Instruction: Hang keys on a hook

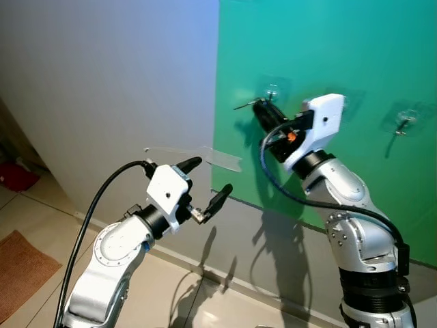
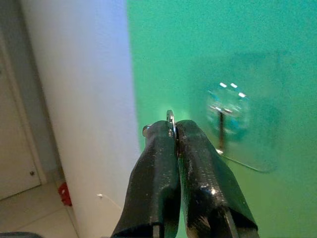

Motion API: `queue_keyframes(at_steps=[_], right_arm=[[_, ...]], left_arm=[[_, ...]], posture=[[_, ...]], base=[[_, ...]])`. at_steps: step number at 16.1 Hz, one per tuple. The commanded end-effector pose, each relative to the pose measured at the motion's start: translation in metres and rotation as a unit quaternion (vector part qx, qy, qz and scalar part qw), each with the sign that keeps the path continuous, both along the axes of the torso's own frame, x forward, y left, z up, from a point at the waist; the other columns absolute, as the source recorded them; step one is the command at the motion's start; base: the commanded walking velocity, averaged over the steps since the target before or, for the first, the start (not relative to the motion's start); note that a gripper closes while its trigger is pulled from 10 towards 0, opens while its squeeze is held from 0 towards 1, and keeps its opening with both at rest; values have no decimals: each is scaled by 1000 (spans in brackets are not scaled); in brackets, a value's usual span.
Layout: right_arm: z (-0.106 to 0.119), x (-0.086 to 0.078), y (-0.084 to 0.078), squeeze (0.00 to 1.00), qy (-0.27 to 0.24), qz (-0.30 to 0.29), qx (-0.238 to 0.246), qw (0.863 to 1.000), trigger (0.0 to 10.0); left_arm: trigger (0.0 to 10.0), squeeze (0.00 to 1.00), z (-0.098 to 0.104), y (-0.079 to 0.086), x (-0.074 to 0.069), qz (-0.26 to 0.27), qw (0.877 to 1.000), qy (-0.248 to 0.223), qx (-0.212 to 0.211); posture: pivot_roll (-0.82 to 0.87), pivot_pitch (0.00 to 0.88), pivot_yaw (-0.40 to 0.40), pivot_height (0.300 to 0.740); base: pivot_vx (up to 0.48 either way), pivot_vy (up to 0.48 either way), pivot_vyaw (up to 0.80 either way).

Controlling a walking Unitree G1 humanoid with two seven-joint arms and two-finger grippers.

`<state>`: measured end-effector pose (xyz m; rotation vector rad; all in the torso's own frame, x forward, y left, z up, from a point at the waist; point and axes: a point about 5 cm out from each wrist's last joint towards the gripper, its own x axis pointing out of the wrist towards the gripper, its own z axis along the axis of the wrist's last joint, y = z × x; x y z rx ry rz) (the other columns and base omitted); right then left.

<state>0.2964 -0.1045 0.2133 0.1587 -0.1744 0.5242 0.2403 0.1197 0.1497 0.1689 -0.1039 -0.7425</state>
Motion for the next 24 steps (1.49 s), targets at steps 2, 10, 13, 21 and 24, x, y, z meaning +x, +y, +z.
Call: queue_keyframes(at_steps=[2,10,13,21,24], right_arm=[[-1,4,-3,0,19,-9,1,1000,10000],[-8,4,-18,0,64,-44,48,996,10000],[-7,5,-19,0,72,-38,60,995,10000],[0,4,-17,0,68,-21,90,993,10000],[5,2,-15,0,55,-9,99,993,10000]], left_arm=[[10000,0,5,0,0,-6,1000,-7,0],[10000,0,6,-1,2,-8,1000,-7,0],[10000,0,6,-2,2,-9,1000,-6,-1],[10000,0,5,-1,3,-11,1000,-8,0],[10000,0,5,-1,3,-13,1000,-8,1]], posture=[[-55,0,-28,740],[-60,0,-24,740],[-60,0,-25,740],[-58,0,-24,740],[-59,0,-22,740]], base=[[0,0,0],[0,0,0],[0,0,0],[0,0,0],[0,0,0]])
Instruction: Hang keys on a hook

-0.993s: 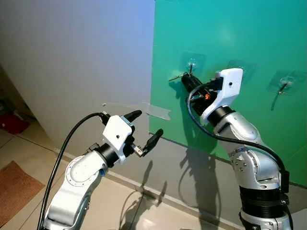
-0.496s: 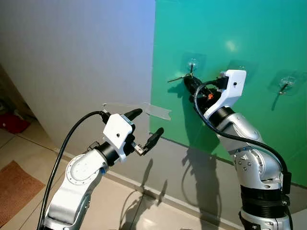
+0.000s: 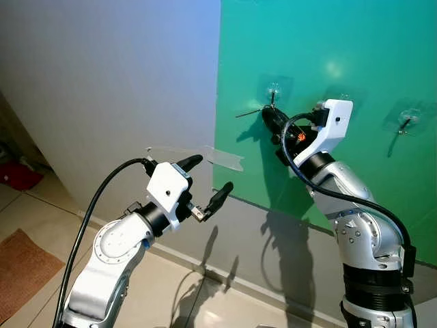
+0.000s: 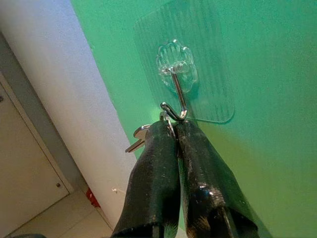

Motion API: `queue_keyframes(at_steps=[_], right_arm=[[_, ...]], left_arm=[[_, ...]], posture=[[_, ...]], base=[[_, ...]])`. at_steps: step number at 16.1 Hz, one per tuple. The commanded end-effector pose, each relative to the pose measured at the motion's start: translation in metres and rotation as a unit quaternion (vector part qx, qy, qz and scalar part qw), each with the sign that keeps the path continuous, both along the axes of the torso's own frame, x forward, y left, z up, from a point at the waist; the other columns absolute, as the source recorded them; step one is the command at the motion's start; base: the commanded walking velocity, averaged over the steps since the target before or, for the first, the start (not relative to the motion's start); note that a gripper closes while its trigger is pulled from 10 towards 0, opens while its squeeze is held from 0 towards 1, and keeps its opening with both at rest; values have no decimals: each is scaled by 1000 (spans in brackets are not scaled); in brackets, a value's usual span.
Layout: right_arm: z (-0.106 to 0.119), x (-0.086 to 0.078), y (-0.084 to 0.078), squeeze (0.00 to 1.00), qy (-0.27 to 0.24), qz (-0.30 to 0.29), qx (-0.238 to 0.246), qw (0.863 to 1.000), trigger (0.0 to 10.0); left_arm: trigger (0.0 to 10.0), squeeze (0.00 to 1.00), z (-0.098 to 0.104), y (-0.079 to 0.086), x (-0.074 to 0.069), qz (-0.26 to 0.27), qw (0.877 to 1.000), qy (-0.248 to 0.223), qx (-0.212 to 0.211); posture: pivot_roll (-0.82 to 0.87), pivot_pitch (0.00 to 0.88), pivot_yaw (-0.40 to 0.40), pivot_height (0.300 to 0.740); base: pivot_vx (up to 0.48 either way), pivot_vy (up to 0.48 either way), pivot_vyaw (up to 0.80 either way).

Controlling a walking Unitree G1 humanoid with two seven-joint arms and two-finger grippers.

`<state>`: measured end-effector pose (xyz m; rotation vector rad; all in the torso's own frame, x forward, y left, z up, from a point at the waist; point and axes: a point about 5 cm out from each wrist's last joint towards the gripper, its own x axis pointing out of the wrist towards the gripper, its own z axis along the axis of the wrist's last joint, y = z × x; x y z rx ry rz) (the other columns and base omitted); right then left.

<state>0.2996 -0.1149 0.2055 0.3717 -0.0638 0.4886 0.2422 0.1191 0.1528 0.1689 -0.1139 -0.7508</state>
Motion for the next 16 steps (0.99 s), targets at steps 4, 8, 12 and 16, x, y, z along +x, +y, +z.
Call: queue_keyframes(at_steps=[4,8,12,16], right_arm=[[17,-2,-3,0,-37,3,16,999,10000],[12,-9,-3,0,-41,11,-2,999,10000],[4,-13,-8,0,-32,4,-25,999,10000],[-3,-20,-9,0,-32,15,-34,999,10000]], left_arm=[[10000,0,2,-1,2,-10,1000,-4,3],[10000,0,3,-2,3,-14,1000,-3,3],[10000,0,3,-3,4,-18,1000,-2,3],[10000,0,4,-3,4,-20,1000,0,2]], posture=[[-59,0,-19,740],[-63,0,-9,740],[-66,0,-6,740],[-66,0,-8,740]], base=[[0,0,0],[0,0,0],[0,0,0],[0,0,0]])
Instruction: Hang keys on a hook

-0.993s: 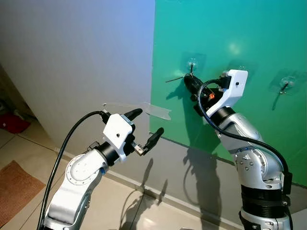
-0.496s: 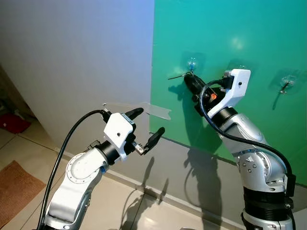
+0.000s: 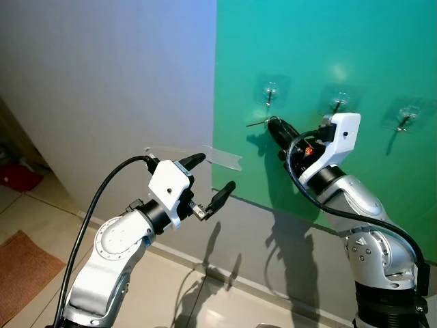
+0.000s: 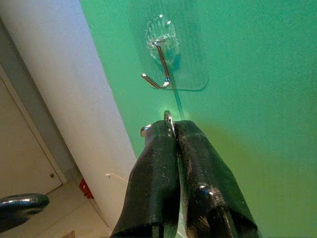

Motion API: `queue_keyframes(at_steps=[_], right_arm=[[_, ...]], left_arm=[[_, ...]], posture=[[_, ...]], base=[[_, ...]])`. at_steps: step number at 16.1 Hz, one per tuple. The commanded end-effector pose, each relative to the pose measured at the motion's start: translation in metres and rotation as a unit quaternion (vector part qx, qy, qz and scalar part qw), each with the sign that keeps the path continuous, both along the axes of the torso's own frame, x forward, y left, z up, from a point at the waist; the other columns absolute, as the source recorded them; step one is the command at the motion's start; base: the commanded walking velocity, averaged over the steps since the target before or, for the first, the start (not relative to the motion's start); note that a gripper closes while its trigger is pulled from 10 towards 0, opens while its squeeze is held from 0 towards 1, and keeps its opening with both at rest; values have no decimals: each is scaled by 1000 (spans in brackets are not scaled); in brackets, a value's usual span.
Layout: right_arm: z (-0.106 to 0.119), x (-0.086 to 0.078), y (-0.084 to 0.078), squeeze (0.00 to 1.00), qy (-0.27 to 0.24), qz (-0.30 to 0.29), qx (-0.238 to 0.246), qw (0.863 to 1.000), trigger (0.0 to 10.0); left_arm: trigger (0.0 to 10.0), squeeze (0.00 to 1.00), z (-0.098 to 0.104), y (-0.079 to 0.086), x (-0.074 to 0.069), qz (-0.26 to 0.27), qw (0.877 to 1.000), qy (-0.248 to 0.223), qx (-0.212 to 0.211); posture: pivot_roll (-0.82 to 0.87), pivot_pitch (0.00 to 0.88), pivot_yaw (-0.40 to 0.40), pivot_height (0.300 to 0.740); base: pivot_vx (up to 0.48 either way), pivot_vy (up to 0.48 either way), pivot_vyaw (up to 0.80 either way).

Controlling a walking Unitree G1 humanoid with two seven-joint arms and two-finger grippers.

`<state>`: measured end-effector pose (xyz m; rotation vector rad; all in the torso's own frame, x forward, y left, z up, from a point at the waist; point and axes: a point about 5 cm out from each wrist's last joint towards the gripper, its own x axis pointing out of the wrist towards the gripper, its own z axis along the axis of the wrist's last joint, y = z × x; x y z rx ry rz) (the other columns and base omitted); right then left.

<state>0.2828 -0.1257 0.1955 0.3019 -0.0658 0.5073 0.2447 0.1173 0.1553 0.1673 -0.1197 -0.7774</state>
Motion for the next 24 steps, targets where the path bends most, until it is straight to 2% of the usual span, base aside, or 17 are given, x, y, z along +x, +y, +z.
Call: queue_keyframes(at_steps=[1,4,8,18,24], right_arm=[[7,-5,3,0,-25,17,-1,1000,10000],[19,-8,10,0,-50,39,20,998,10000],[24,-6,17,0,-55,52,21,997,10000],[21,8,17,0,-34,32,46,998,10000],[22,9,15,0,-32,23,60,997,10000]], left_arm=[[10000,0,1,-1,1,-6,1000,2,2],[10000,0,1,-1,1,-7,1000,2,2],[10000,0,1,-2,2,-7,1000,2,1],[10000,0,0,-1,1,-6,1000,0,3],[10000,0,-1,-2,-1,-11,1000,2,3]], posture=[[-66,0,-8,740],[-68,0,-8,740],[-69,0,-10,740],[-58,0,-14,740],[-59,0,-10,740]], base=[[0,0,0],[0,0,0],[0,0,0],[0,0,0],[0,0,0]])
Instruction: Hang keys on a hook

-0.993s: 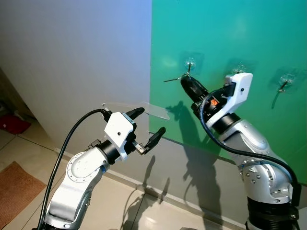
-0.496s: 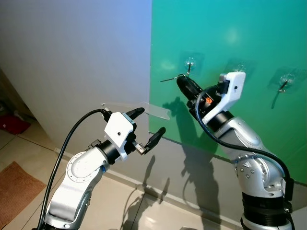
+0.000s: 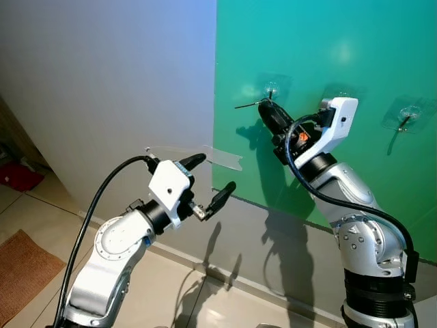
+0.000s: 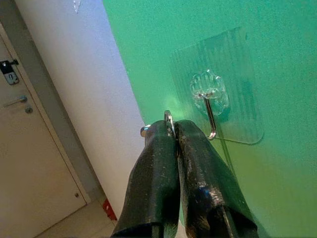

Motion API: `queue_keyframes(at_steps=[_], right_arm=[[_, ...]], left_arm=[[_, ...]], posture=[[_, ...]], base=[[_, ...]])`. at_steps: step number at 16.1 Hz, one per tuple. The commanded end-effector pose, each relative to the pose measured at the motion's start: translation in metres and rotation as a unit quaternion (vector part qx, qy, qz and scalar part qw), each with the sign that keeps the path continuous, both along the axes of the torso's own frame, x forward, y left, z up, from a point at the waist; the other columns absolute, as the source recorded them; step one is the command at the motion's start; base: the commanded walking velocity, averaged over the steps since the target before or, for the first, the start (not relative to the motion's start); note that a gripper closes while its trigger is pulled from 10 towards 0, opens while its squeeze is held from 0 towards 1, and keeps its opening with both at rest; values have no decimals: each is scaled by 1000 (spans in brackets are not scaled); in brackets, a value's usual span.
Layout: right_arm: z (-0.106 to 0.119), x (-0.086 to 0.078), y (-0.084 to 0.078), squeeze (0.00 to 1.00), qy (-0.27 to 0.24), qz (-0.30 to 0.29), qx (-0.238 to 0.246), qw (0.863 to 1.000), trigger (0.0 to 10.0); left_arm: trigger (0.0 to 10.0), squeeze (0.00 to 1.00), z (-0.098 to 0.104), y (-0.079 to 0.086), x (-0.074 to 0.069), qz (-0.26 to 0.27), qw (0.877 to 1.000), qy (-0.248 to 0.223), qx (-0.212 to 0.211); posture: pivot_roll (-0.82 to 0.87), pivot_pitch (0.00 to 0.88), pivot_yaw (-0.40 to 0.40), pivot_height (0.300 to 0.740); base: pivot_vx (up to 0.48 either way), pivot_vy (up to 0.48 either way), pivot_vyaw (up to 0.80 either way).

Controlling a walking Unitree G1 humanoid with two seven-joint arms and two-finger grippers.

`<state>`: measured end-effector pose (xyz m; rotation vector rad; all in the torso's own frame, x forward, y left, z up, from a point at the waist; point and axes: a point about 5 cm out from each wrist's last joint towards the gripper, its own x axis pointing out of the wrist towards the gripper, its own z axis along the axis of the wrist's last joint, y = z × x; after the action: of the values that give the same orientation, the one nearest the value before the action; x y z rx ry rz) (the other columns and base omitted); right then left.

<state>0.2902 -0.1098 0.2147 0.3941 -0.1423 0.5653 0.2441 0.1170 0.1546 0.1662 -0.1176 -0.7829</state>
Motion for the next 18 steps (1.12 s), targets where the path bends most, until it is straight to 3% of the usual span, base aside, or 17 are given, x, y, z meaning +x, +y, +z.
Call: queue_keyframes(at_steps=[1,4,11,14,18], right_arm=[[0,3,-1,0,10,-6,0,1000,10000],[-8,4,1,0,33,2,-20,999,10000],[-13,8,0,0,60,1,-16,998,10000],[-2,3,0,0,22,13,9,1000,10000],[4,6,0,0,13,11,21,1000,10000]], left_arm=[[10000,0,0,-2,-1,-9,1000,1,3],[10000,0,0,-2,-1,-9,1000,2,3],[10000,0,2,-1,1,-4,1000,0,2],[10000,0,2,-2,1,-8,1000,0,3],[10000,0,2,-2,1,-10,1000,1,4]], posture=[[-59,0,-10,740],[-58,0,-12,740],[-53,0,-18,740],[-56,0,-10,740],[-55,0,-7,740]], base=[[0,0,0],[0,0,0],[0,0,0],[0,0,0],[0,0,0]])
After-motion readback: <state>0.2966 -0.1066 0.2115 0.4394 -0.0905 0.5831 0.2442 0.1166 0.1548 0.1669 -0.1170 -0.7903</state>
